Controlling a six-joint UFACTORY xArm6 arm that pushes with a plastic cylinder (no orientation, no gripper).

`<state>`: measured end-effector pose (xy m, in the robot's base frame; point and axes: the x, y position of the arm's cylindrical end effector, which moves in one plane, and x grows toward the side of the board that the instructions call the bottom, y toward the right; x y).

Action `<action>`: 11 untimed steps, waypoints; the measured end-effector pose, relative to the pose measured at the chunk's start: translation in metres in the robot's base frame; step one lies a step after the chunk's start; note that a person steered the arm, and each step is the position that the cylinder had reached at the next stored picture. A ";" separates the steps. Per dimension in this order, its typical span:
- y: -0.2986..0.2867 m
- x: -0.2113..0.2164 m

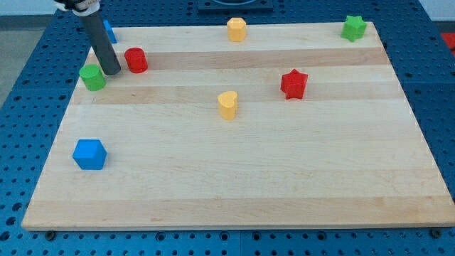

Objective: Slide the green circle slightly down

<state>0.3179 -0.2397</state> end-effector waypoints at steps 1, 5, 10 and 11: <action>-0.004 -0.014; -0.040 0.044; 0.049 0.070; 0.033 0.090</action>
